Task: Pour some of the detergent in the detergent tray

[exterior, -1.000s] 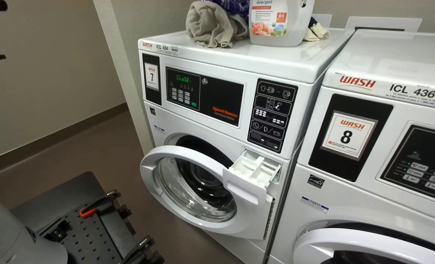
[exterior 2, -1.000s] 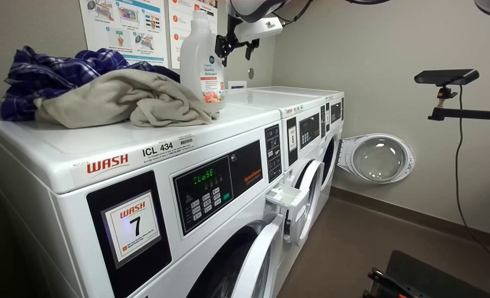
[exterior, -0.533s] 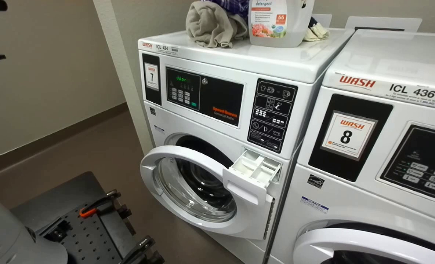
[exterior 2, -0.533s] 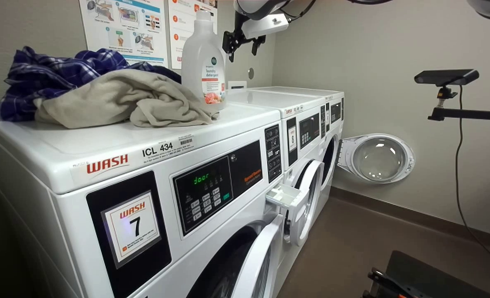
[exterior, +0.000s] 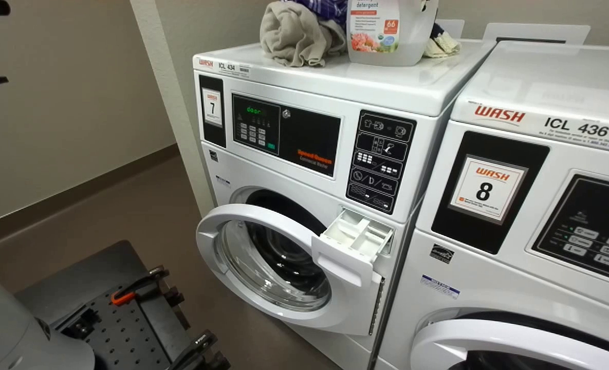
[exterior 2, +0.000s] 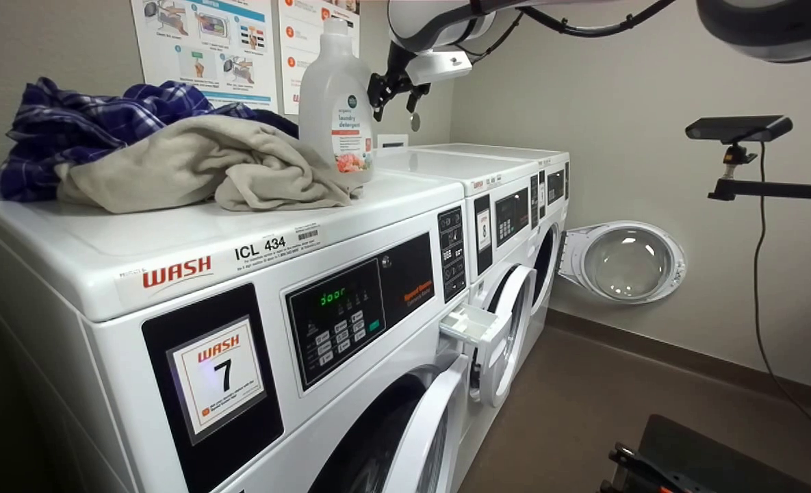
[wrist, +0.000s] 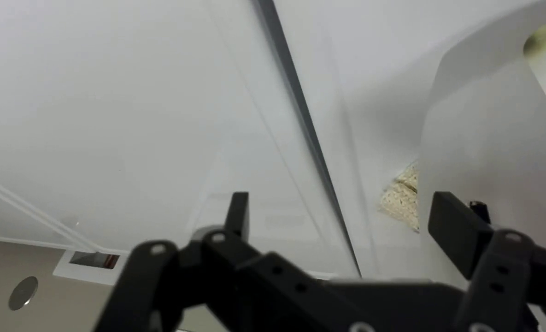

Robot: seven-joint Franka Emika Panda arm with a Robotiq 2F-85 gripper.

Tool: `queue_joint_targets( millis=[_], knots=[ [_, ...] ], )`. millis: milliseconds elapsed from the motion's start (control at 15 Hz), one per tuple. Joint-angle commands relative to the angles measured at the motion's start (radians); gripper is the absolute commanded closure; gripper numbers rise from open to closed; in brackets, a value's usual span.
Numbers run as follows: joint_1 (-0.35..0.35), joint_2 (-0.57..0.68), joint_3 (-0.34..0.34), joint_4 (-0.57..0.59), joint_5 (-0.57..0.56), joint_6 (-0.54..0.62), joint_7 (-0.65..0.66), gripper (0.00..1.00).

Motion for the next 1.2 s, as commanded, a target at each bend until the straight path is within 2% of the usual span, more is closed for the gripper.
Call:
queue_joint_targets(
  millis=[0,333,667,867,933,1133],
  knots=[
    [-0.045,0.090,0.036,0.119,0.126,-0.015,-0.129,0.00],
    [-0.095,0.148,0.109,0.211,0.293,-0.121,-0.313,0.00],
    [-0.144,0.166,0.187,0.303,0.410,-0.317,-0.499,0.00],
    [-0.170,0.208,0.210,0.386,0.469,-0.422,-0.584,0.00],
    [-0.172,0.223,0.210,0.408,0.470,-0.439,-0.598,0.00],
    [-0.168,0.274,0.205,0.443,0.451,-0.376,-0.647,0.00]
  ],
)
